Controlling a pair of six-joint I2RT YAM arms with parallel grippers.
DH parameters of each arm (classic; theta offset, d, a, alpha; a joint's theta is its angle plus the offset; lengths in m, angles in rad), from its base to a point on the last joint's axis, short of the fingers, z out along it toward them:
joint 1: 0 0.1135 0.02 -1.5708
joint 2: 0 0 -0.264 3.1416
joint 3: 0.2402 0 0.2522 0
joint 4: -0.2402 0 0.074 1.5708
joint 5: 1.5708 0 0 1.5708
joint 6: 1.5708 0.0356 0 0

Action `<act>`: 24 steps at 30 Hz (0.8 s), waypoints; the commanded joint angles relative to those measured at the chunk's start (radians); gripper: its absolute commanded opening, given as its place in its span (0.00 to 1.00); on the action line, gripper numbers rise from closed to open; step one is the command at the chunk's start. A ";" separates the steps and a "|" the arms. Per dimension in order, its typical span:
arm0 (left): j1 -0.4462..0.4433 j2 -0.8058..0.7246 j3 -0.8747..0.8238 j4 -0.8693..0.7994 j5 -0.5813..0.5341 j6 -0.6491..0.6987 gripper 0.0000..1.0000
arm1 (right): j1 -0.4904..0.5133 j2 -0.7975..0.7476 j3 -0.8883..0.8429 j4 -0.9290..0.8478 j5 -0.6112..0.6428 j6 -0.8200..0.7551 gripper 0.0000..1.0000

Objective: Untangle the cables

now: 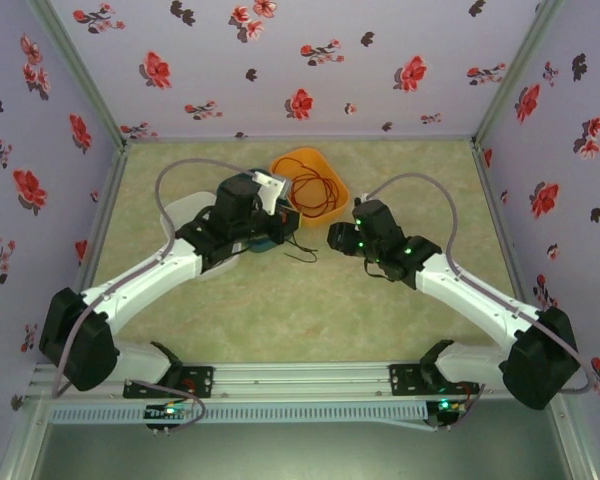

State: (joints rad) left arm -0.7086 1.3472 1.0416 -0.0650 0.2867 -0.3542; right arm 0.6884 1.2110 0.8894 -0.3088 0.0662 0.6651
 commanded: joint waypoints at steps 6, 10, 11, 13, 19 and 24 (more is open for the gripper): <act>-0.005 -0.051 0.065 -0.072 0.025 0.047 0.00 | 0.007 0.036 0.004 0.065 -0.102 -0.033 0.64; -0.005 -0.043 0.086 -0.094 0.012 0.058 0.00 | 0.022 0.015 -0.020 0.143 -0.181 -0.062 0.71; -0.006 -0.041 0.090 -0.096 0.009 0.060 0.00 | 0.029 0.009 -0.021 0.149 -0.184 -0.068 0.72; -0.005 -0.037 0.097 -0.098 -0.009 0.062 0.00 | 0.038 0.004 -0.017 0.147 -0.184 -0.081 0.74; -0.005 -0.055 0.093 -0.080 -0.009 0.139 0.00 | 0.044 0.047 0.022 0.037 -0.103 -0.066 0.76; -0.006 -0.109 0.032 -0.022 -0.004 0.287 0.00 | 0.033 0.111 0.053 -0.032 -0.099 -0.036 0.79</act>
State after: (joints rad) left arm -0.7090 1.2938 1.0969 -0.1349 0.2882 -0.1928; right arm 0.7273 1.2877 0.9077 -0.2741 -0.0521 0.6106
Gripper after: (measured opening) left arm 0.050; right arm 0.786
